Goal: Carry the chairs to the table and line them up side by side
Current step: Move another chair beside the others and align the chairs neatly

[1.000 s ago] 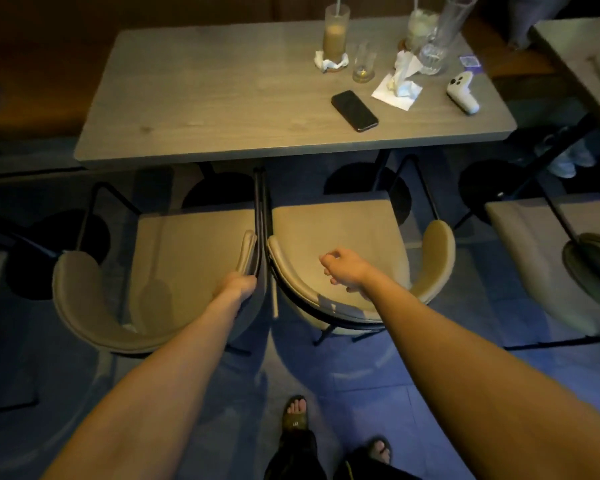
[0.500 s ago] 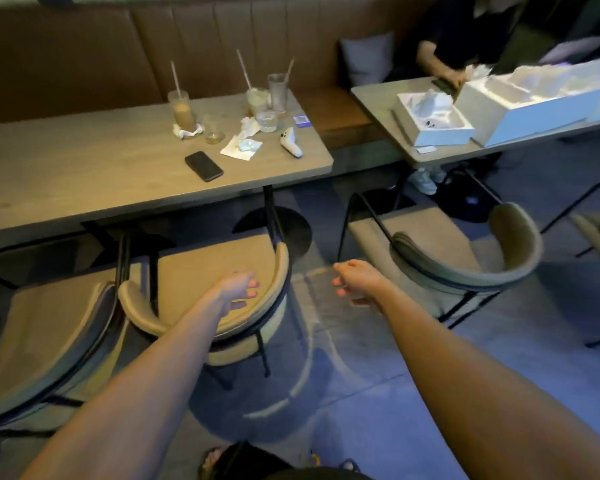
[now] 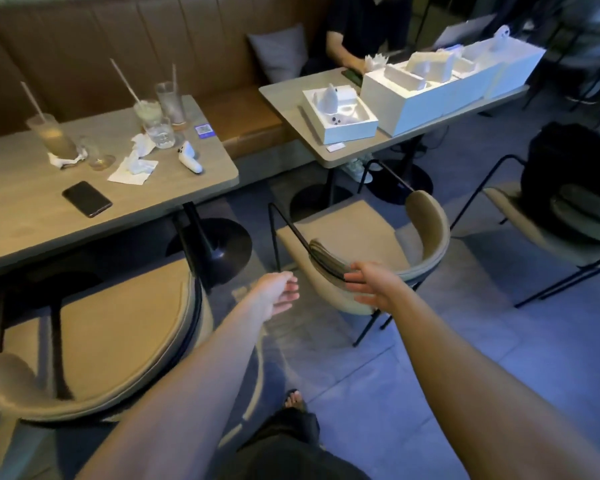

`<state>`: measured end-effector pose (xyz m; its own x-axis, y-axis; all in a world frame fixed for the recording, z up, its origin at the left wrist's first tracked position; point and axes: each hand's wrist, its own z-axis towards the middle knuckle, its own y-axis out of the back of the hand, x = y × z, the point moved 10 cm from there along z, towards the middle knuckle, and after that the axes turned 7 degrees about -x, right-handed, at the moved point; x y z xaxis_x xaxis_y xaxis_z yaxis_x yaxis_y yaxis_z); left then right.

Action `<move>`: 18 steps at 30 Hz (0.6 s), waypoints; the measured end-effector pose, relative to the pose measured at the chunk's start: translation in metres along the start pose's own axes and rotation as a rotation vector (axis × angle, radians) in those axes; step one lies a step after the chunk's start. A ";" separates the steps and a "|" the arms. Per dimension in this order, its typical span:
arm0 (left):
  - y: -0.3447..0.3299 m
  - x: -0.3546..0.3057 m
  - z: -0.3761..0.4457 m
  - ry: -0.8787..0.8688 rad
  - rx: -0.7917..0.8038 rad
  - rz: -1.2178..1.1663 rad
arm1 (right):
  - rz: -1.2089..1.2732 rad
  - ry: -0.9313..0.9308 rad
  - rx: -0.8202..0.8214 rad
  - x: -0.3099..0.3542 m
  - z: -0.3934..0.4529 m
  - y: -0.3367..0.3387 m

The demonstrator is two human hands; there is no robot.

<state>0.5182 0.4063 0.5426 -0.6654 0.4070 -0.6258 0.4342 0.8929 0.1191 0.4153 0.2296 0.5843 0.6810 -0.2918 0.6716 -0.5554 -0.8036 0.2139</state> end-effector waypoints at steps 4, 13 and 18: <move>-0.058 -0.015 0.016 0.052 0.040 0.009 | 0.076 -0.053 -0.080 0.006 0.033 0.042; -0.128 -0.024 0.043 0.166 -0.017 0.002 | 0.194 -0.198 -0.271 -0.004 0.098 0.138; -0.157 -0.026 0.049 0.283 -0.163 -0.126 | 0.216 -0.259 -0.258 -0.012 0.172 0.185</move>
<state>0.4968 0.2458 0.5020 -0.8595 0.3082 -0.4077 0.2500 0.9493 0.1905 0.3865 -0.0050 0.4935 0.6151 -0.5864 0.5270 -0.7773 -0.5630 0.2807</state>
